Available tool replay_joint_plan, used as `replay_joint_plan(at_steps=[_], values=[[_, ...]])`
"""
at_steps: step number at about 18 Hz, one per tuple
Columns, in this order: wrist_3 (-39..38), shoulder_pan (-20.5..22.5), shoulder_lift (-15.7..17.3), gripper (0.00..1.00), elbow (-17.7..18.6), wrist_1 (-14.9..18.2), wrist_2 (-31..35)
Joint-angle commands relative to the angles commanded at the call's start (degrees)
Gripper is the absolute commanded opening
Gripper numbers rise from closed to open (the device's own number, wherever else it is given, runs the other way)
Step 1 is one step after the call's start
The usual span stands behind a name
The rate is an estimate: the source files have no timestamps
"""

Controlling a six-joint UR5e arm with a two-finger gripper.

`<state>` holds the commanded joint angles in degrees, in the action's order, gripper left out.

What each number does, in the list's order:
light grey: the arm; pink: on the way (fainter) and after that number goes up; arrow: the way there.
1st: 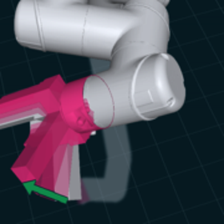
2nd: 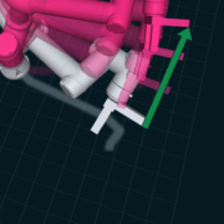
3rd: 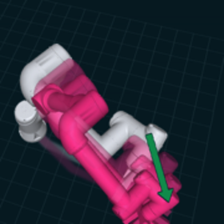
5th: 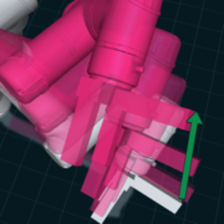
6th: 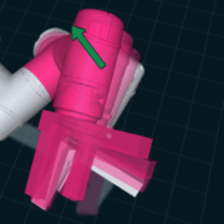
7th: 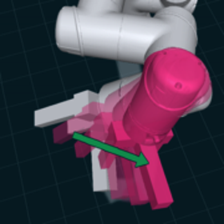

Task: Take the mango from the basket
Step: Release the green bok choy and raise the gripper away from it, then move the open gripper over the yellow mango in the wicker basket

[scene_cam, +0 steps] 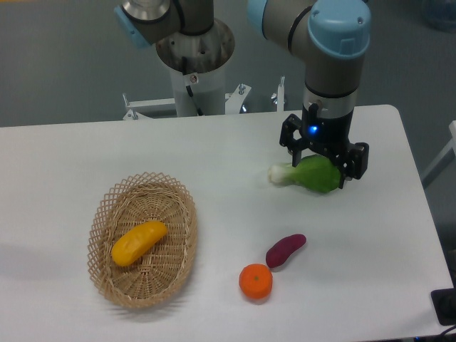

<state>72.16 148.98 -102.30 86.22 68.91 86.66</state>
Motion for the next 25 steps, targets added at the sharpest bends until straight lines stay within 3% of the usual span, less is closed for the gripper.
replay_joint_plan(at_steps=[9, 15, 22, 25], values=[[-2.54, -0.70, 2.11, 1.00, 2.20, 0.00, -0.70], [-9.40, -2.81, 5.27, 1.00, 6.85, -0.96, -2.37], [-21.16, -9.92, 5.28, 1.00, 10.19, -4.30, -2.28], [-27.58, -13.88, 4.75, 1.00, 13.26, -8.77, -2.02]])
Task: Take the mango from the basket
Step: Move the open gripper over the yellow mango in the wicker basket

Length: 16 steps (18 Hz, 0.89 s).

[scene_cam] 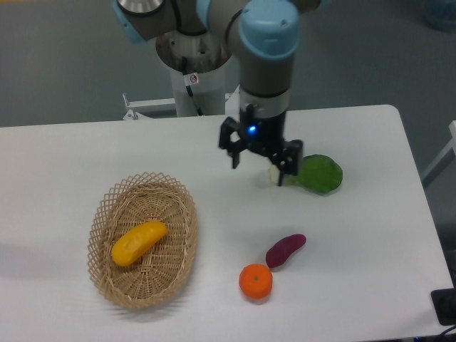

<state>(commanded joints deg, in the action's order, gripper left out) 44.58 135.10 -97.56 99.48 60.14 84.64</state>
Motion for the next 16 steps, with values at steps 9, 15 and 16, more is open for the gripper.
replay_joint_plan(at_steps=[9, 15, 16], values=[[-2.48, -9.15, -6.76, 1.00, 2.21, -7.93, 1.84], [7.70, -11.35, -10.02, 1.00, 2.47, -7.93, 2.55], [7.89, -11.53, -10.54, 1.00, 2.56, -8.02, 2.55]])
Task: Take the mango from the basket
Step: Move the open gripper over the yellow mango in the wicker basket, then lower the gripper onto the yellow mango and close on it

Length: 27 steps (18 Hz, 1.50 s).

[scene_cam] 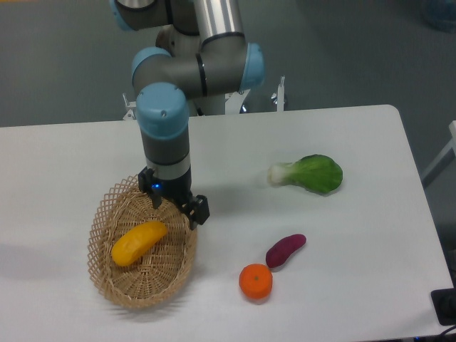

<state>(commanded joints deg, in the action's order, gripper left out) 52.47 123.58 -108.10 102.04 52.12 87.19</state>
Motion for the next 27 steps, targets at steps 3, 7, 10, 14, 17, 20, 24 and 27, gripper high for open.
replay_joint_plan(at_steps=[3, 7, 10, 14, 17, 20, 24, 27], values=[[-0.26, -1.75, -2.02, 1.00, -0.35, -0.09, 0.09], [-2.45, -4.21, -4.57, 1.00, -0.35, -2.10, 0.09], [-4.91, -5.71, -5.45, 1.00, 0.53, -2.55, 0.09], [-5.80, -6.24, -6.15, 1.00, 0.35, -2.81, 0.09], [-7.20, -6.51, -7.21, 1.00, -0.35, -2.99, 0.70], [-7.38, -6.59, -7.47, 1.00, -0.44, -2.99, 1.32], [-9.13, -7.03, -8.96, 1.00, -0.53, -6.41, 1.84], [-10.10, -7.65, -9.32, 1.00, -0.35, -7.21, 5.61]])
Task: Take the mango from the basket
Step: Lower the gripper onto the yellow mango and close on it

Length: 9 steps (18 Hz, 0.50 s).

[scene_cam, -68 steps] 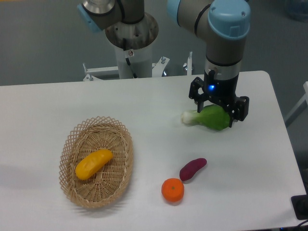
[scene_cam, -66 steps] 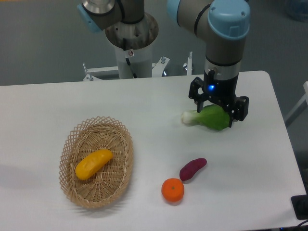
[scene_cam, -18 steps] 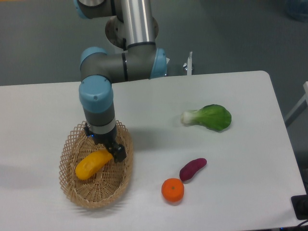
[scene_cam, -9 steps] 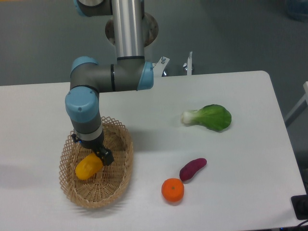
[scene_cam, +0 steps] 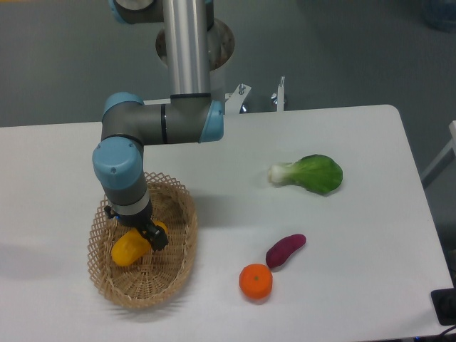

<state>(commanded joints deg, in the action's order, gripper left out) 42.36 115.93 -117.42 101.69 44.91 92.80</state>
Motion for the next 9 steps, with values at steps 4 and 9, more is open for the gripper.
replay_joint_plan(at_steps=[4, 9], values=[[-0.09, -0.62, 0.35, 0.71, -0.09, 0.00, 0.63], [-0.09, -0.62, 0.70, 0.57, -0.26, 0.09, 0.54]])
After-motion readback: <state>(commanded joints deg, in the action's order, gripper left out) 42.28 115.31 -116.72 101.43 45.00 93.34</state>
